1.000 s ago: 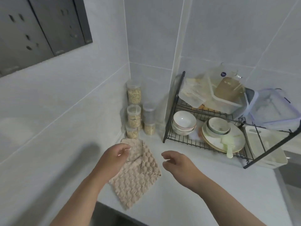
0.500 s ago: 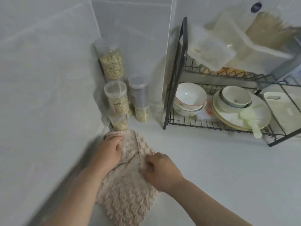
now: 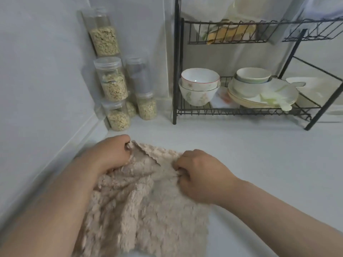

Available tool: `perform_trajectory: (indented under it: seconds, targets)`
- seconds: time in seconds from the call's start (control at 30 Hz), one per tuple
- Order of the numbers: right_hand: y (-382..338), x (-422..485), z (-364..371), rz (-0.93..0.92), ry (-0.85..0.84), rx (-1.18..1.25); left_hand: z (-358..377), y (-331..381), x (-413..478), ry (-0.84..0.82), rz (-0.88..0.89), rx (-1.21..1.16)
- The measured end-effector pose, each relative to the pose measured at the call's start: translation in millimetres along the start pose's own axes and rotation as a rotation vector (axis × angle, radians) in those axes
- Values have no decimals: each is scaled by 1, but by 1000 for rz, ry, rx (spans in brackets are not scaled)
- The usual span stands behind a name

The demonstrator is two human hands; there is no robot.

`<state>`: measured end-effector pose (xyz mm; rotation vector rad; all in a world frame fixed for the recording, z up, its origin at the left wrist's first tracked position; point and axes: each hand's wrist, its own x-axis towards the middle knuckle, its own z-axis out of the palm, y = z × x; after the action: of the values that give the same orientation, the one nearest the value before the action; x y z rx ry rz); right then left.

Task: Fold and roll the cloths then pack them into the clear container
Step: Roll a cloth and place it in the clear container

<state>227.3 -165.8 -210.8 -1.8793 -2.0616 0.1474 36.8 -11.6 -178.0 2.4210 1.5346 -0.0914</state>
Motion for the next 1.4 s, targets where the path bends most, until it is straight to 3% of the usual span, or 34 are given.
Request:
perform_trajectory:
  seconds: [0.17,0.33,0.57,0.77,0.83,0.9,1.0,1.13,1.4]
  targets:
    - [-17,-11,-3,54,-32,-175,7,-3,-21,-38,-73,-321]
    - [-31,-16,-4,227,5,-132,14,-5,-40,121,25,-229]
    - [-25,-31,-28,429,175,165,17,-4,-49,163,89,-294]
    - [35,-59,-58,751,304,161,38,30,-58,196,238,-437]
    - [38,-69,-60,817,313,79,42,41,-63,285,379,-337]
    - [21,-77,-52,722,312,-131,46,47,-65,312,545,-191]
    - [-27,-82,-25,479,208,-181,51,49,-64,56,611,-55]
    - [-44,-88,5,545,-143,-221,52,43,-56,-113,592,51]
    - [17,-123,-30,356,-258,-249,57,73,-69,-185,625,146]
